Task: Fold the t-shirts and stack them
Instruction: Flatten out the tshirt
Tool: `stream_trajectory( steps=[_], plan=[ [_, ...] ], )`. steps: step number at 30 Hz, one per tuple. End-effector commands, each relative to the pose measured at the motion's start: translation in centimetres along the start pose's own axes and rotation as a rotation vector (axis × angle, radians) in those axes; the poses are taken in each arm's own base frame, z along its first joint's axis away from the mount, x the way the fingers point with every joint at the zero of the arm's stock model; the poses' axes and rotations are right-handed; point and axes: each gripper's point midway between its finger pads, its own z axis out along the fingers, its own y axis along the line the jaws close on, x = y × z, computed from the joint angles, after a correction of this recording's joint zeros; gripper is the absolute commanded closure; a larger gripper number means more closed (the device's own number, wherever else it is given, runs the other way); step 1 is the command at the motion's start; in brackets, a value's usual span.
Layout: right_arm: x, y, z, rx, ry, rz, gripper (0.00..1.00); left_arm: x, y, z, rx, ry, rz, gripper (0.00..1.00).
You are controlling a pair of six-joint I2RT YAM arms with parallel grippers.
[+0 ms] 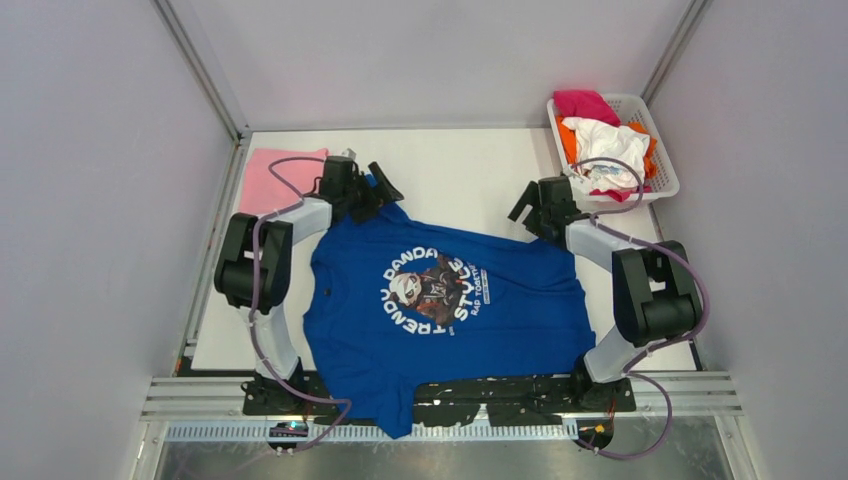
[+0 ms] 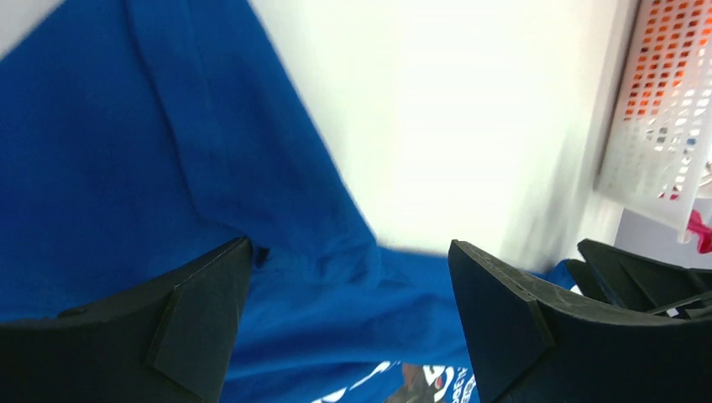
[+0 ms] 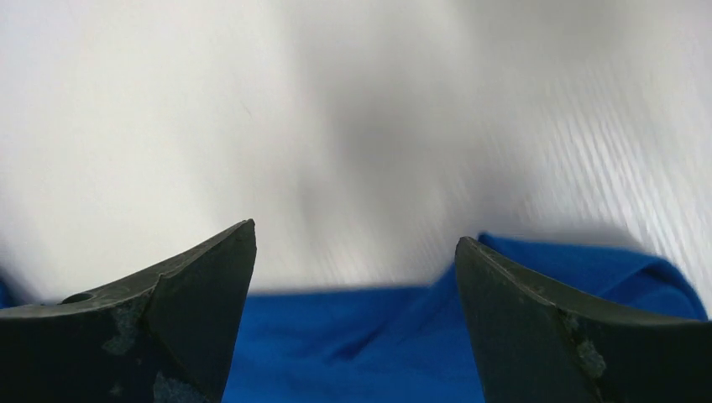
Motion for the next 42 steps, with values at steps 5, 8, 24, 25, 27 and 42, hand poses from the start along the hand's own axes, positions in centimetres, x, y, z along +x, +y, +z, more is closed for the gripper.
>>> stream_trajectory(
  steps=[5, 8, 24, 25, 27, 42],
  plan=[
    [-9.8, 4.6, 1.7, -0.108, -0.251, -0.010, 0.05, -5.3, -3.1, 1.6, 0.077, -0.096, 0.052, 0.10],
    [-10.0, 5.0, 1.1, -0.140, -0.260, -0.018, 0.04, -5.7, -3.7, 2.0, 0.084, -0.074, 0.078, 0.11],
    [-5.8, 13.6, -5.1, -0.286, -0.292, -0.602, 0.04, -0.5, 1.7, -4.4, -0.094, -0.058, 0.112, 0.10],
    [-5.7, 14.0, -5.4, -0.305, -0.295, -0.584, 0.04, -0.4, 2.0, -4.1, -0.102, -0.054, 0.099, 0.12],
    [-5.2, 14.4, -6.1, -0.355, -0.295, -0.553, 0.05, -0.4, 1.9, -3.3, -0.092, -0.044, 0.082, 0.18],
    [-2.6, 11.8, -7.6, -0.379, -0.254, -0.503, 0.05, -2.1, 2.5, 0.7, -0.132, -0.062, 0.035, 0.47]
  ],
)
